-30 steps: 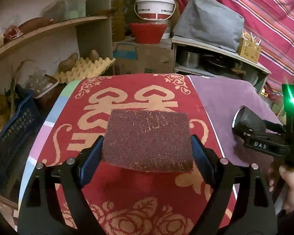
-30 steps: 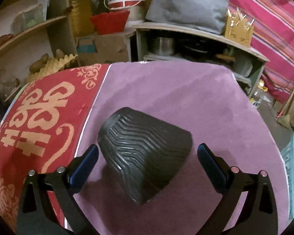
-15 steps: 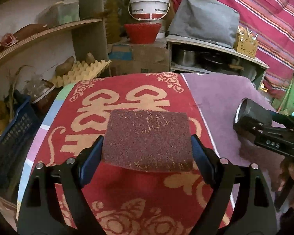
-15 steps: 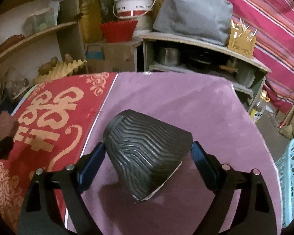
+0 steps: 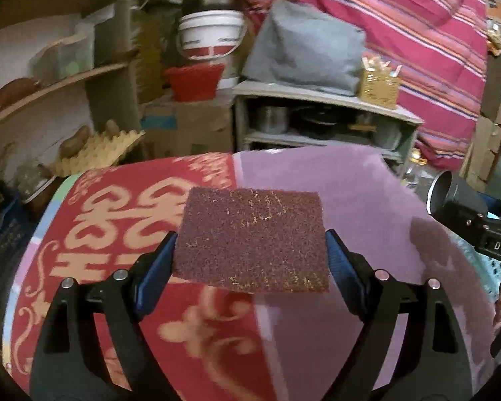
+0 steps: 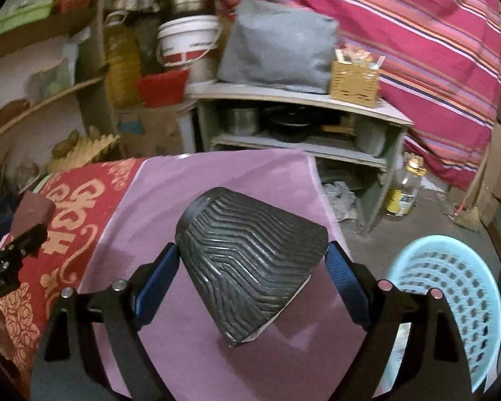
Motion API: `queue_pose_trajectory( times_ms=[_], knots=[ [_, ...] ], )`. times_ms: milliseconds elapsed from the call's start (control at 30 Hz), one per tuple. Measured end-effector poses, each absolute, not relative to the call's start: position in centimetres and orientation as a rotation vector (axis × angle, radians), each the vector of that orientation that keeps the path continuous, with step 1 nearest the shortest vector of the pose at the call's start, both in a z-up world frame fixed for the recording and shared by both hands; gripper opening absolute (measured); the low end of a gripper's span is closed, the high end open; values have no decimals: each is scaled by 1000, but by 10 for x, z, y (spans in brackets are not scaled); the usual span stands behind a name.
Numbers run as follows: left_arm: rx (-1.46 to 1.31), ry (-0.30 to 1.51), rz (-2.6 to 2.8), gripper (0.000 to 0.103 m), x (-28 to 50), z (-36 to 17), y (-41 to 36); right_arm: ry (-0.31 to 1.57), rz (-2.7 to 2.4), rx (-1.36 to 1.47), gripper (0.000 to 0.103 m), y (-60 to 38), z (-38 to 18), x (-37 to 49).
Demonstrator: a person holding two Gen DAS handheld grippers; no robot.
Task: Collect trash
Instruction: 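Carry both pads over the basket and open both tools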
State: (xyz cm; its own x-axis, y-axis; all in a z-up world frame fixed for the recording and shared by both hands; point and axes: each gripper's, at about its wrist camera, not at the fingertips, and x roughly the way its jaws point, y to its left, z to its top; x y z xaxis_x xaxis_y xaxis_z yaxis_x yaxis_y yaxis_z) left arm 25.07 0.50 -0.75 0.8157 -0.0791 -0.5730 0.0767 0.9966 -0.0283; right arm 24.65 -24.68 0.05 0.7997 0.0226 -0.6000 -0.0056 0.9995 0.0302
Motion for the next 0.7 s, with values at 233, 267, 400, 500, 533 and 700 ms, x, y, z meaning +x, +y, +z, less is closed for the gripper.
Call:
queue_pose_trajectory(
  times_ms=[233, 267, 400, 500, 533, 700],
  knots=[
    [68, 584, -204, 84, 249, 9, -92, 620, -94, 71, 87, -337, 15, 221],
    [83, 573, -224, 84, 247, 12, -109, 616, -116, 84, 87, -353, 16, 216],
    [113, 555, -317, 84, 239, 16, -174, 602, -179, 158, 87, -410, 16, 195],
    [118, 557, -374, 84, 230, 12, -211, 592, -224, 170, 87, -441, 16, 181],
    [121, 559, -401, 84, 227, 10, -230, 590, -233, 175, 87, -448, 16, 177],
    [150, 572, -484, 84, 216, -1, -291, 578, -286, 212, 87, -487, 12, 155]
  ],
)
